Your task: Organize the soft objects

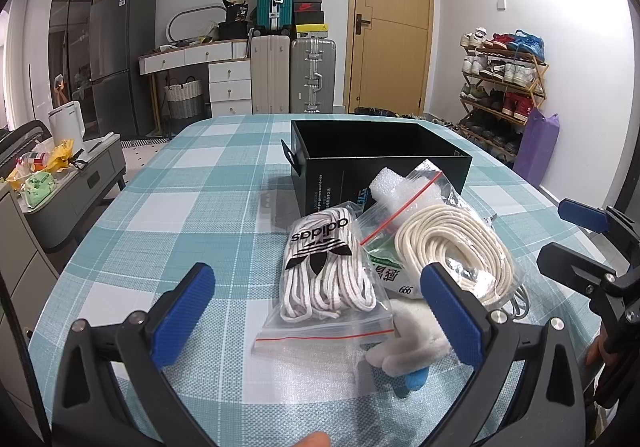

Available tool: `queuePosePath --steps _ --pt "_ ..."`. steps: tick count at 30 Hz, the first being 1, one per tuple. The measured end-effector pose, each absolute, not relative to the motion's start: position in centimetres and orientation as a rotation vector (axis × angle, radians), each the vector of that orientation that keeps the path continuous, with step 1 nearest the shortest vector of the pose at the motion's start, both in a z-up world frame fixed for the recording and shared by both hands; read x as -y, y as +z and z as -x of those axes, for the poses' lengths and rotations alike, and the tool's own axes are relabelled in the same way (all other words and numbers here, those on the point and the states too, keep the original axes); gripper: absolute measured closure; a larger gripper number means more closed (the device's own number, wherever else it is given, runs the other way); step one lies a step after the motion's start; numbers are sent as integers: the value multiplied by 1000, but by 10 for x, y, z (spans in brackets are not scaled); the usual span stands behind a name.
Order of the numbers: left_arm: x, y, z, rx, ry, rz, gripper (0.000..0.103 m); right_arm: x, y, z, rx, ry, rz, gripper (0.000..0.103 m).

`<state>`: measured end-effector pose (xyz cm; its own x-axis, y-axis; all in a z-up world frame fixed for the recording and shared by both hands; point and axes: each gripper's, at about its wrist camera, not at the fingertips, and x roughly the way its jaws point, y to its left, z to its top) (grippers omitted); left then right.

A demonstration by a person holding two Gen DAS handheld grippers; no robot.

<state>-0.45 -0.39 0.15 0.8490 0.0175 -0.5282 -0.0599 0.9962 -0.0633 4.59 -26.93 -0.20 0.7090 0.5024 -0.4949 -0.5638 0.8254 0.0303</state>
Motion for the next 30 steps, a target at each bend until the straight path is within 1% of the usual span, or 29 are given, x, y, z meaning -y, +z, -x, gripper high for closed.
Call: queuePosePath --steps 22,30 --pt "3 4 5 -555 31 76 0 266 2 -42 -502 588 148 0" --pt "-8 9 1 -556 40 93 0 262 4 -45 -517 584 151 0"
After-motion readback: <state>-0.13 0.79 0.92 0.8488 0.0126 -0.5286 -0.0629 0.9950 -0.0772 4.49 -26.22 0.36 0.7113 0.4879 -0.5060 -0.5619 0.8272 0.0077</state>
